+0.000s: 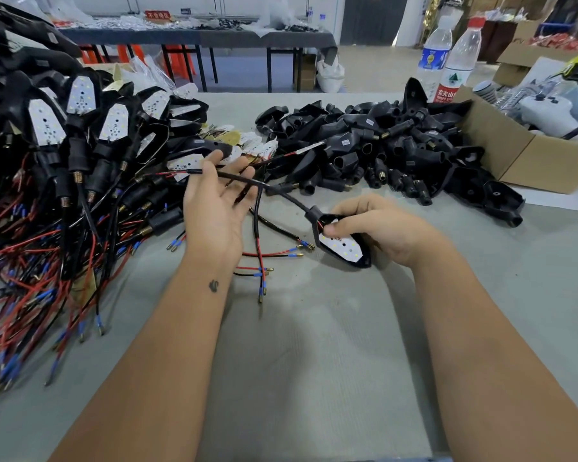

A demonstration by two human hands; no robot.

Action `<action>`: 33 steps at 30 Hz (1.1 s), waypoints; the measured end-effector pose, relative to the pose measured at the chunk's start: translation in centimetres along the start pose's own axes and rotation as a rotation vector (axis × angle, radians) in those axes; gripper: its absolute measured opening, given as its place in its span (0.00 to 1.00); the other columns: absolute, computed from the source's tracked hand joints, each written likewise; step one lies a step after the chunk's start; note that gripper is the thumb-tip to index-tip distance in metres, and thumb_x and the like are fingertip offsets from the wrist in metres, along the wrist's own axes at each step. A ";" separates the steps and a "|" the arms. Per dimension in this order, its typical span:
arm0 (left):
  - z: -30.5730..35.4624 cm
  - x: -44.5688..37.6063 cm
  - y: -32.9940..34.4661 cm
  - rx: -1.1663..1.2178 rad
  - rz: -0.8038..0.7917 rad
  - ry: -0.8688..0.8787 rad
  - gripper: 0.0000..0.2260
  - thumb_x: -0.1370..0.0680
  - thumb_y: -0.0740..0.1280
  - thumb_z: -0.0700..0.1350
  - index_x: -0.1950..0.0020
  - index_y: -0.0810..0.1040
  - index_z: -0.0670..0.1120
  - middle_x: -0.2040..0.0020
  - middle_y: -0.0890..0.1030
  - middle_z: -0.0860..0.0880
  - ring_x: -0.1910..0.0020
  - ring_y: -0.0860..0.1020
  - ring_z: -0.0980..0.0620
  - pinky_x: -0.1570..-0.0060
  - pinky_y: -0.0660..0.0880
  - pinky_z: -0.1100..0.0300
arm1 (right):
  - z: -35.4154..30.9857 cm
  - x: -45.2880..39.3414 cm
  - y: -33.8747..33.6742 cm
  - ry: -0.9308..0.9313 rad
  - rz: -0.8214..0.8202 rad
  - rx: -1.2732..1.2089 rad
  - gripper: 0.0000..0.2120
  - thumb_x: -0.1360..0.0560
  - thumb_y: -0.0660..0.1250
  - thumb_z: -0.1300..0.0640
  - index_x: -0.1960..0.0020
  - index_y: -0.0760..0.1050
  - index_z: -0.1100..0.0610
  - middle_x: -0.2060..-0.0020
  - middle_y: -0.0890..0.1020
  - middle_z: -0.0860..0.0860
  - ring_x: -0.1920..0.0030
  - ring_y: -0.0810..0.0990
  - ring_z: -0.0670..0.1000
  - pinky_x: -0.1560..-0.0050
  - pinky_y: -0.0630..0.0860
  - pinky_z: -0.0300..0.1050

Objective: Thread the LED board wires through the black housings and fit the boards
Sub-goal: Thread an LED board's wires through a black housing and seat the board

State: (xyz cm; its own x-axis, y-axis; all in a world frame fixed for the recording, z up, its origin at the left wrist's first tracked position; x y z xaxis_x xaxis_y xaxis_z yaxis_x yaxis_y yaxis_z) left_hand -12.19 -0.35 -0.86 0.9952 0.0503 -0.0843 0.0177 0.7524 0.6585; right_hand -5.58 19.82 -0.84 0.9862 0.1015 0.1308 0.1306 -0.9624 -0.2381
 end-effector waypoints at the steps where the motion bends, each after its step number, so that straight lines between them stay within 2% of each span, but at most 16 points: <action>1: 0.0 0.0 -0.2 -0.036 0.045 -0.001 0.12 0.14 0.53 0.48 0.46 0.75 0.48 0.57 0.83 0.48 0.57 0.81 0.51 0.56 0.77 0.56 | 0.1 0.0 -0.1 0.016 -0.003 0.015 0.03 0.29 0.71 0.65 0.59 0.83 0.59 0.67 0.80 0.54 0.68 0.77 0.50 0.65 0.72 0.38; 2: -0.1 -0.1 -0.4 -0.070 0.088 -0.009 0.13 0.14 0.52 0.49 0.47 0.76 0.49 0.58 0.82 0.48 0.58 0.80 0.51 0.57 0.77 0.57 | 0.1 0.1 -0.2 0.036 -0.007 0.010 0.04 0.29 0.71 0.65 0.60 0.84 0.58 0.67 0.80 0.54 0.69 0.78 0.50 0.66 0.73 0.37; 5: -0.5 -0.1 -0.6 -0.080 0.144 -0.047 0.15 0.14 0.51 0.50 0.48 0.76 0.48 0.61 0.81 0.48 0.58 0.80 0.50 0.55 0.80 0.54 | 0.2 0.3 -0.6 0.048 -0.029 -0.010 0.05 0.29 0.71 0.65 0.55 0.84 0.59 0.62 0.81 0.57 0.65 0.79 0.52 0.60 0.74 0.42; 7: -0.8 0.0 -0.4 -0.071 0.102 -0.064 0.17 0.14 0.50 0.50 0.49 0.75 0.45 0.62 0.82 0.47 0.58 0.81 0.48 0.54 0.81 0.52 | 0.2 0.4 -0.6 0.036 -0.031 0.028 0.04 0.28 0.71 0.64 0.54 0.84 0.61 0.62 0.81 0.58 0.62 0.78 0.54 0.57 0.73 0.46; 11: -1.5 0.4 0.6 -0.087 -0.020 -0.086 0.16 0.14 0.50 0.49 0.52 0.72 0.44 0.63 0.83 0.47 0.62 0.83 0.49 0.60 0.80 0.54 | 0.0 0.5 -0.1 0.030 -0.070 0.121 0.03 0.29 0.72 0.63 0.56 0.84 0.60 0.62 0.82 0.58 0.61 0.77 0.55 0.54 0.71 0.49; 15: -2.2 1.0 1.6 -0.127 -0.126 -0.115 0.13 0.14 0.51 0.48 0.54 0.70 0.46 0.65 0.82 0.48 0.63 0.83 0.48 0.60 0.81 0.53 | -0.2 0.4 0.4 0.027 -0.123 0.184 0.02 0.31 0.74 0.61 0.59 0.85 0.57 0.64 0.84 0.52 0.63 0.79 0.48 0.54 0.73 0.43; 17: -2.6 1.1 2.0 -0.152 -0.154 -0.136 0.12 0.14 0.51 0.46 0.54 0.70 0.46 0.68 0.79 0.49 0.68 0.80 0.50 0.63 0.80 0.54 | -0.4 0.6 0.9 0.024 -0.189 0.225 0.02 0.31 0.75 0.59 0.61 0.83 0.58 0.69 0.79 0.50 0.68 0.75 0.45 0.62 0.69 0.37; 19: -3.0 1.2 2.1 -0.269 -0.164 -0.151 0.13 0.14 0.51 0.46 0.54 0.70 0.46 0.71 0.75 0.52 0.72 0.75 0.52 0.68 0.77 0.58 | -0.6 0.6 1.4 0.027 -0.224 0.266 0.05 0.32 0.76 0.59 0.59 0.82 0.59 0.69 0.76 0.51 0.68 0.71 0.46 0.65 0.67 0.36; 22: -3.8 1.1 2.0 -0.561 -0.197 -0.136 0.14 0.14 0.50 0.45 0.52 0.73 0.48 0.75 0.71 0.56 0.76 0.71 0.57 0.70 0.71 0.62 | -0.8 0.4 1.8 0.032 -0.230 0.298 0.07 0.32 0.76 0.63 0.55 0.82 0.58 0.62 0.80 0.56 0.61 0.76 0.50 0.56 0.70 0.43; 25: -4.4 1.0 1.8 -0.653 -0.260 -0.130 0.14 0.15 0.50 0.46 0.49 0.75 0.50 0.76 0.69 0.58 0.76 0.68 0.59 0.73 0.67 0.64 | -1.0 0.3 2.3 0.039 -0.266 0.333 0.08 0.32 0.76 0.64 0.55 0.81 0.57 0.61 0.80 0.56 0.60 0.77 0.51 0.54 0.71 0.43; 27: -4.5 1.0 1.8 -0.676 -0.276 -0.125 0.14 0.15 0.50 0.46 0.49 0.75 0.51 0.76 0.67 0.58 0.76 0.66 0.59 0.74 0.65 0.65 | -1.1 0.3 2.4 0.041 -0.283 0.330 0.07 0.31 0.76 0.61 0.55 0.80 0.56 0.63 0.79 0.52 0.62 0.75 0.48 0.56 0.71 0.40; 29: -4.5 1.0 1.8 -0.684 -0.284 -0.125 0.14 0.15 0.50 0.46 0.51 0.75 0.50 0.77 0.66 0.58 0.77 0.63 0.59 0.76 0.62 0.66 | -1.3 0.3 2.5 0.031 -0.238 0.273 0.06 0.28 0.74 0.54 0.56 0.80 0.57 0.64 0.80 0.51 0.66 0.75 0.45 0.63 0.72 0.34; 31: -4.6 1.0 1.9 -0.714 -0.307 -0.131 0.15 0.15 0.50 0.45 0.52 0.75 0.49 0.78 0.66 0.58 0.79 0.62 0.59 0.78 0.60 0.67 | -1.3 -0.2 2.2 -0.014 -0.054 0.268 0.11 0.25 0.70 0.48 0.59 0.79 0.56 0.65 0.82 0.51 0.69 0.76 0.45 0.69 0.70 0.33; 33: -4.7 1.0 2.0 -0.738 -0.333 -0.132 0.15 0.15 0.51 0.45 0.53 0.76 0.49 0.78 0.66 0.58 0.79 0.61 0.59 0.78 0.59 0.66 | -1.1 -1.1 2.0 -0.062 0.180 0.166 0.12 0.22 0.65 0.48 0.57 0.78 0.56 0.65 0.81 0.50 0.70 0.75 0.46 0.71 0.68 0.36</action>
State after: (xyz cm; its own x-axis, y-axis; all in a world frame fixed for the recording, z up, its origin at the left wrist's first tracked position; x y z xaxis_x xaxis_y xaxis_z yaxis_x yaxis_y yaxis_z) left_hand -11.57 4.29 -3.15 0.9529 -0.2953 -0.0696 0.2922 0.9550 -0.0509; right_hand -6.55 17.53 -0.37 0.9988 -0.0477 0.0139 -0.0380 -0.9125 -0.4073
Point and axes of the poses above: each hand's wrist, its own x-axis away from the middle knuckle, its own y-axis out of the palm, z = x × y, the point moved 3 cm from there along -x, towards the middle knuckle
